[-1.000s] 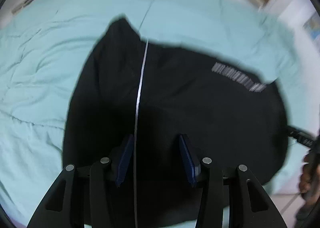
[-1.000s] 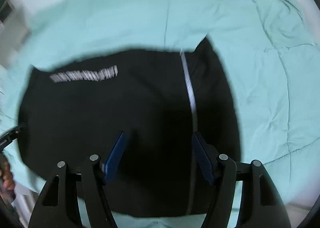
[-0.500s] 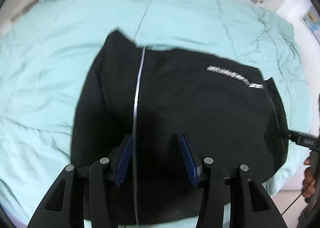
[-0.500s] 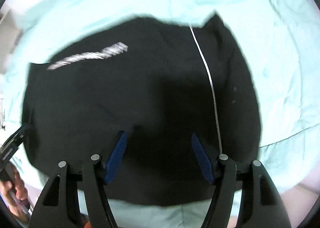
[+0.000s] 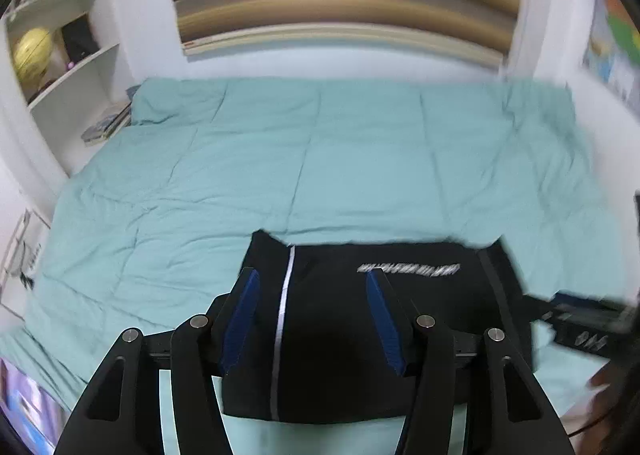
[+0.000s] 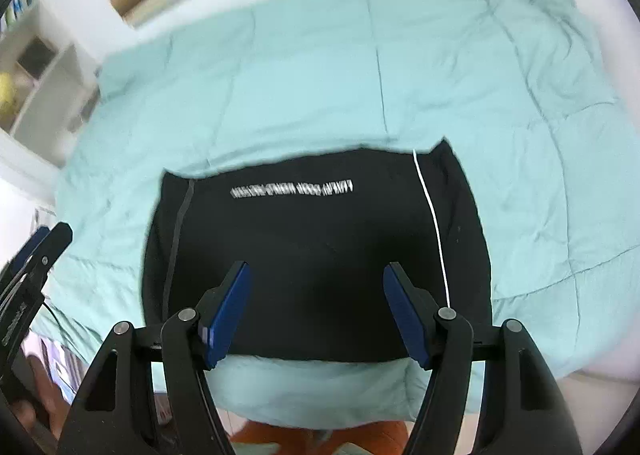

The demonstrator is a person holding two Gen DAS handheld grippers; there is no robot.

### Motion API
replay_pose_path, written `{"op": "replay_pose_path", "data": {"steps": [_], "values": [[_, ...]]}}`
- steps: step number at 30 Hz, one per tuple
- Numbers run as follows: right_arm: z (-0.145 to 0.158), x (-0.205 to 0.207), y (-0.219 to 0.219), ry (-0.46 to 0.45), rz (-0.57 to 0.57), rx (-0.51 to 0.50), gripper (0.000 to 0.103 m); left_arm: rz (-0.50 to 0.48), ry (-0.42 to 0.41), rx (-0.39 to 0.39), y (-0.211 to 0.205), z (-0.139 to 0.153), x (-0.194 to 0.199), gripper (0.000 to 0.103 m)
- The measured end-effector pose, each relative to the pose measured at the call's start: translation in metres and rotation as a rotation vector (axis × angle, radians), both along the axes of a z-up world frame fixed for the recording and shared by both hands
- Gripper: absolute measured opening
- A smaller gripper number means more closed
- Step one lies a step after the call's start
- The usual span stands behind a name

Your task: Fold large clothes

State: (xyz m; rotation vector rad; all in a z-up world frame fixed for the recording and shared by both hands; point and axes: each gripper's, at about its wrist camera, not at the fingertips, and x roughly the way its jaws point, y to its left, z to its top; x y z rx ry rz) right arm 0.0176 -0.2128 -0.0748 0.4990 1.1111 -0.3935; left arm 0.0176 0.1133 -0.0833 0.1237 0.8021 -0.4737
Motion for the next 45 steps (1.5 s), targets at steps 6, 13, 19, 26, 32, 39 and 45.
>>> {"op": "replay_pose_path", "data": {"steps": [6, 13, 19, 26, 32, 39, 45], "values": [[0.029, -0.005, 0.010, -0.066, -0.043, -0.100, 0.071, 0.018, 0.005, -0.071, -0.016, 0.022, -0.024, 0.058], [0.024, 0.001, 0.015, -0.019, -0.034, -0.136, 0.072, 0.024, 0.027, 0.003, -0.029, 0.008, -0.031, 0.058], [0.017, 0.007, 0.024, 0.005, -0.009, -0.152, 0.071, 0.021, 0.043, 0.037, -0.037, -0.003, -0.035, 0.058], [0.008, 0.001, 0.018, 0.021, -0.020, -0.133, 0.072, 0.040, 0.028, 0.080, -0.038, -0.007, -0.039, 0.058], [0.002, 0.000, 0.021, 0.034, -0.008, -0.124, 0.072, 0.044, 0.033, 0.092, -0.038, -0.010, -0.042, 0.058], [0.000, -0.003, 0.026, 0.041, -0.005, -0.125, 0.072, 0.028, 0.046, 0.098, -0.041, -0.012, -0.044, 0.058], [-0.005, -0.007, 0.022, 0.051, -0.014, -0.105, 0.072, 0.020, 0.053, 0.104, -0.042, -0.016, -0.046, 0.058]]}}
